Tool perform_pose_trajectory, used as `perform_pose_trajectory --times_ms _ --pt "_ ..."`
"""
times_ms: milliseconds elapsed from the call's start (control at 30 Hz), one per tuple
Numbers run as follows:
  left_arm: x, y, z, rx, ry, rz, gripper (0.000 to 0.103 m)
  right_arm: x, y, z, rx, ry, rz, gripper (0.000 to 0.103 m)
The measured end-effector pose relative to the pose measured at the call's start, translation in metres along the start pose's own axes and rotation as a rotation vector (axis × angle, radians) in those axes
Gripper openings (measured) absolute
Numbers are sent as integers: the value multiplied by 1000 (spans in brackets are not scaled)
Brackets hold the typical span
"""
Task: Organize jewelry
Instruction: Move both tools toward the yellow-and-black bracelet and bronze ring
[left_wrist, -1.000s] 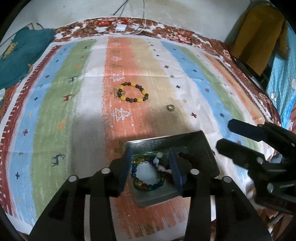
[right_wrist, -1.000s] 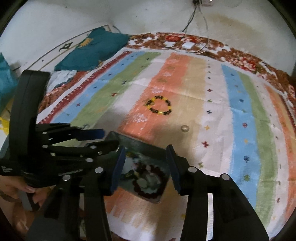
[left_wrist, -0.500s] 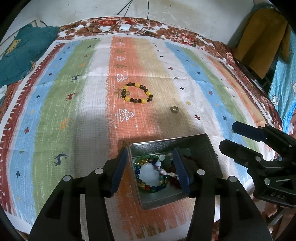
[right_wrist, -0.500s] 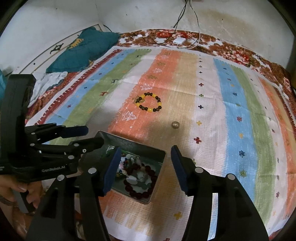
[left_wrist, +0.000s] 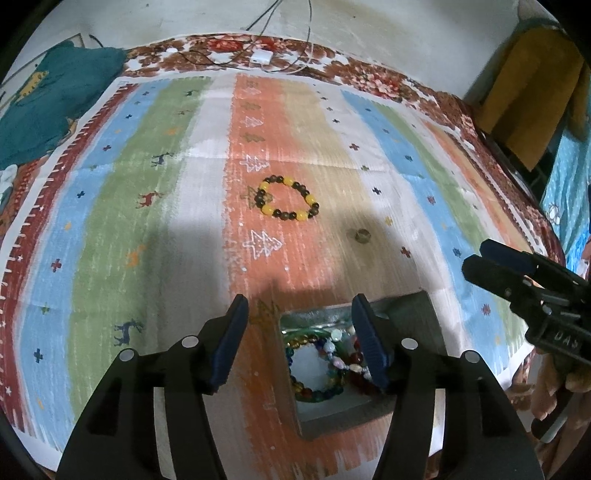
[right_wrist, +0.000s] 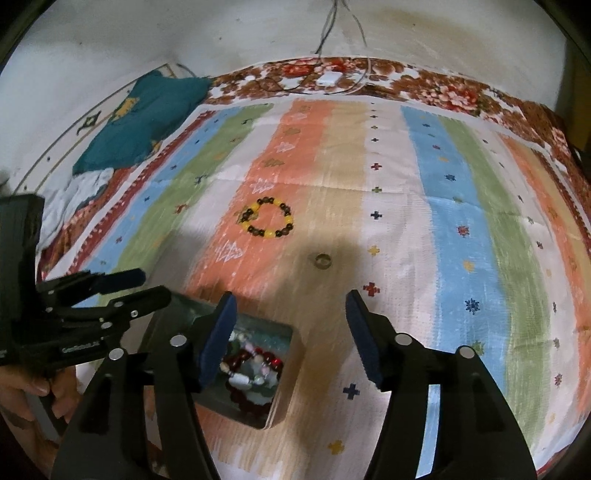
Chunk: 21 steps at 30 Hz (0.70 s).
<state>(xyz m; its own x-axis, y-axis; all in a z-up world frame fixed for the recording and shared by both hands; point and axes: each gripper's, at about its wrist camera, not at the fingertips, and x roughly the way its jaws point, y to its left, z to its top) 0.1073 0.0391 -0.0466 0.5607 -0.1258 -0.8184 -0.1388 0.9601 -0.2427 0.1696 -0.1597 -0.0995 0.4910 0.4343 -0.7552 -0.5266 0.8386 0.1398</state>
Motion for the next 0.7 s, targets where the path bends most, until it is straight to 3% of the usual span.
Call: perform_pose_trajectory --times_ms 333,700 --pt "9 9 18 -6 5 4 61 14 -23 17 63 3 -39 74" --pt "29 19 34 36 7 64 64 37 -18 26 -7 10 -110 75"
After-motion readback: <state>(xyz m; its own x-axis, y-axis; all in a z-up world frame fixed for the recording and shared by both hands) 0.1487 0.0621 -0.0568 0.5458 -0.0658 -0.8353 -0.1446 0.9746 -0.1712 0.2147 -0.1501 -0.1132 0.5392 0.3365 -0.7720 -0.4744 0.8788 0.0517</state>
